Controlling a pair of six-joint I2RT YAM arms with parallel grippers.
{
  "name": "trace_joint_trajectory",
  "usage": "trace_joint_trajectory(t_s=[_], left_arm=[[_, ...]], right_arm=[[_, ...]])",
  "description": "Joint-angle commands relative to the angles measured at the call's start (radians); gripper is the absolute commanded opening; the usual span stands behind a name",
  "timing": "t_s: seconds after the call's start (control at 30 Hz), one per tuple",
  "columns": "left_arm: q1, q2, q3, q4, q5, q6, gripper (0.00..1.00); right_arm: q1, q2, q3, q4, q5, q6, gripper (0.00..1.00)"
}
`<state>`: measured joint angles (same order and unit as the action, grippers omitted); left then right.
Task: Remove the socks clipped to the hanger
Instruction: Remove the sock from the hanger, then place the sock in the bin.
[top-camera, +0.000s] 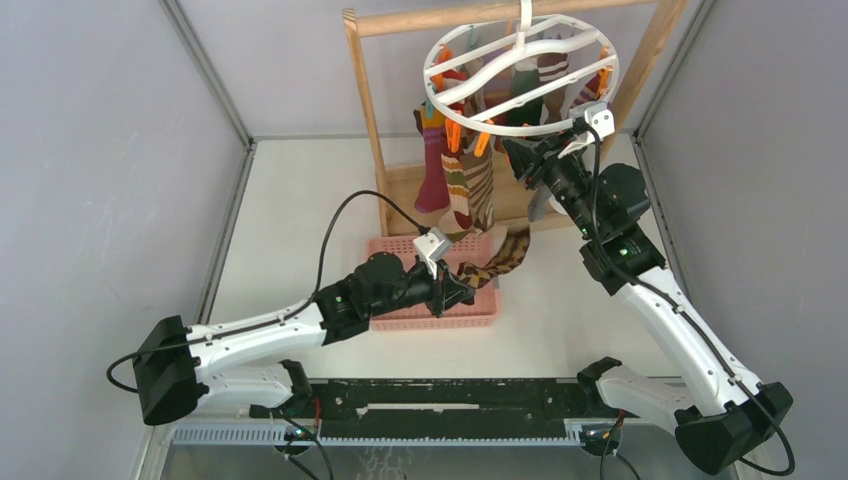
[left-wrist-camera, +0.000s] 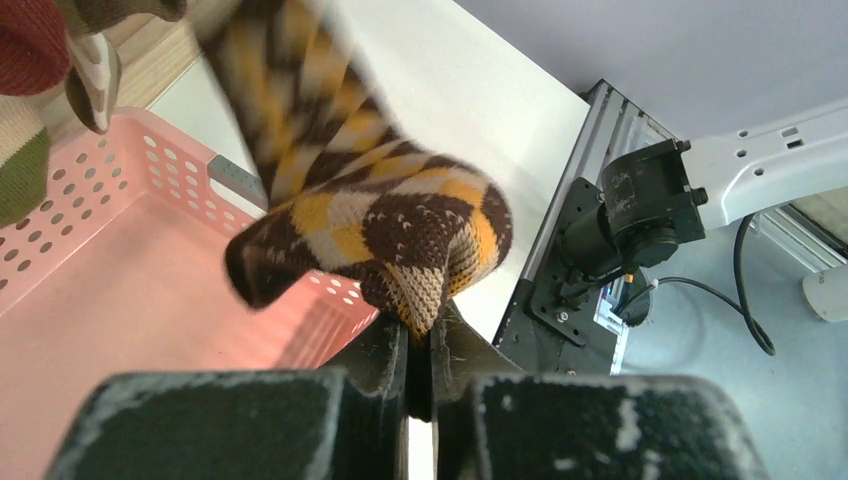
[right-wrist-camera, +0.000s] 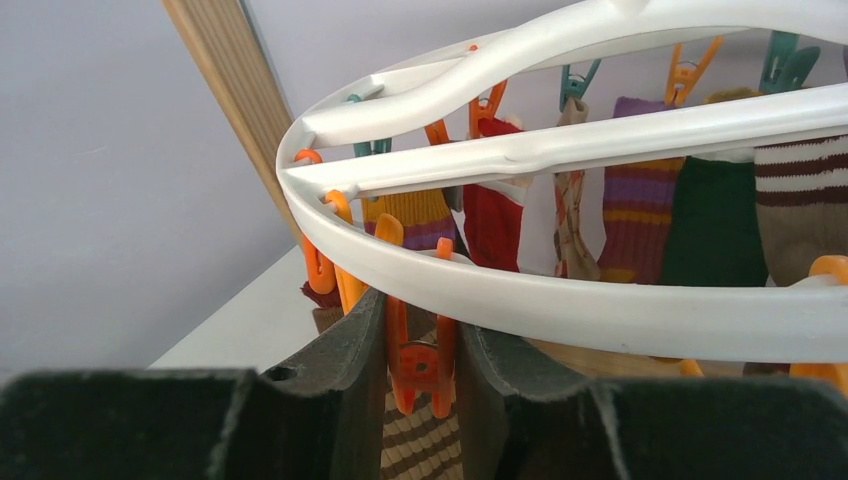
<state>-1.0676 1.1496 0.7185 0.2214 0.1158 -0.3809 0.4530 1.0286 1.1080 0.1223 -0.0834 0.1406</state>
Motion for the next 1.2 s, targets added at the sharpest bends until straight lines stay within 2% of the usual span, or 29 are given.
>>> trace_joint_trajectory(t_s=[0.0, 0.2, 0.3, 0.43, 0.67, 0.73, 0.9, 1.17], left_arm=[[-0.002, -0.035, 0.042, 0.021, 0.002, 0.028, 0.04], [-0.002, -0.063, 0.045, -0.002, -0.013, 0.034, 0.04], [-0.002, -0.099, 0.051, -0.032, -0.028, 0.04, 0.04], [-0.002, -0.145, 0.064, -0.078, -0.058, 0.056, 0.04], [-0.002, -0.211, 0.09, -0.166, -0.15, 0.083, 0.06], [-0.002, -0.214, 0.106, -0.2, -0.174, 0.097, 0.06], [0.0, -0.241, 0.132, -0.275, -0.232, 0.123, 0.07], [0.022, -0.277, 0.188, -0.362, -0.341, 0.161, 0.1]], right_arm=[[0.002, 0.004, 0.048, 0.033, 0.014, 0.006, 0.13], [0.002, 0.005, 0.048, 0.023, 0.016, 0.009, 0.14], [0.002, 0.005, 0.048, 0.01, 0.017, 0.017, 0.27], [0.003, -0.001, 0.04, 0.007, 0.023, 0.025, 0.34], [0.002, -0.014, 0.02, -0.004, 0.038, 0.033, 0.69], [0.001, -0.021, 0.012, -0.005, 0.043, 0.039, 0.74], [0.002, -0.043, -0.001, -0.032, 0.045, 0.053, 0.81], [0.002, -0.115, -0.1, -0.077, 0.069, 0.109, 0.87]])
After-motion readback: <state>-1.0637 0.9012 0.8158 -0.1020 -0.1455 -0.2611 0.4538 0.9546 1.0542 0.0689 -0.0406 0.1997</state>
